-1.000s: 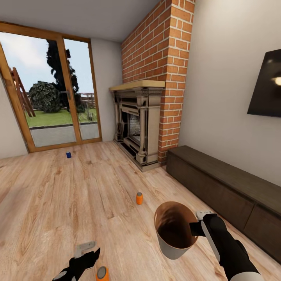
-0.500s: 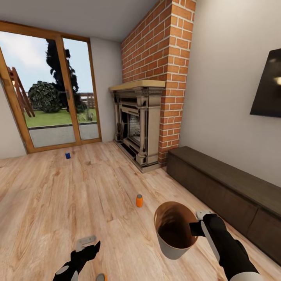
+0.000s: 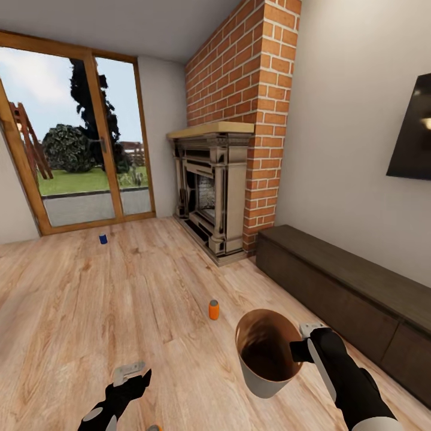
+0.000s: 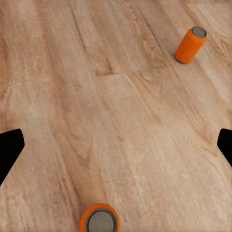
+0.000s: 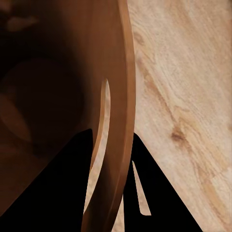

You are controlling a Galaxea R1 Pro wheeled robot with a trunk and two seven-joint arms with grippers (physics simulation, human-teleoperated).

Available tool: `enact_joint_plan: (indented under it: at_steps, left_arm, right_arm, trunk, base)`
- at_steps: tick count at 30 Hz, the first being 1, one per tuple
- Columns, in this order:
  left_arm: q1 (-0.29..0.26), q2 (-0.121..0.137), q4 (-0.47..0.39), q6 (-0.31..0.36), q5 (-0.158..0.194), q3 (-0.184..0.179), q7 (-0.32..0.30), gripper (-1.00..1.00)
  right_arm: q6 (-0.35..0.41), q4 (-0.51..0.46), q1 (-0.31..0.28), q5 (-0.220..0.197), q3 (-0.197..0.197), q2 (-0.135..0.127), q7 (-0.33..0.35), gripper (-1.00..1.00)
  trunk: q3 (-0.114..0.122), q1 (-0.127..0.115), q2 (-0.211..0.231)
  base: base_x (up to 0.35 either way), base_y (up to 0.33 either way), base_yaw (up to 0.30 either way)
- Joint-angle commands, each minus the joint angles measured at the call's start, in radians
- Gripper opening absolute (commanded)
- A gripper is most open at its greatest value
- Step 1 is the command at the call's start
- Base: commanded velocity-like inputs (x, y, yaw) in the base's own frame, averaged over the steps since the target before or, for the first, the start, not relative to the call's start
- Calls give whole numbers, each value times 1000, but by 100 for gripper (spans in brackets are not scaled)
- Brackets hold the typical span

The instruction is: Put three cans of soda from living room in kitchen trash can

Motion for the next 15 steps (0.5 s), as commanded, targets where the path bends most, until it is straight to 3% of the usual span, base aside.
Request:
enact_joint_plan:
  at_steps: [1,15]
  left_arm:
    - [0,0,0,0,0,0,0,100]
    - [0,1,0,0,0,0,0,100]
  right_arm:
    - [0,0,-1,-12,0,0,3,-100]
    - [0,-1,-1,-11,0,0,3,-100]
  trunk:
    - [-1,0,0]
    - [-21,0,0]
  base:
    - [4,0,0]
    - [1,0,0]
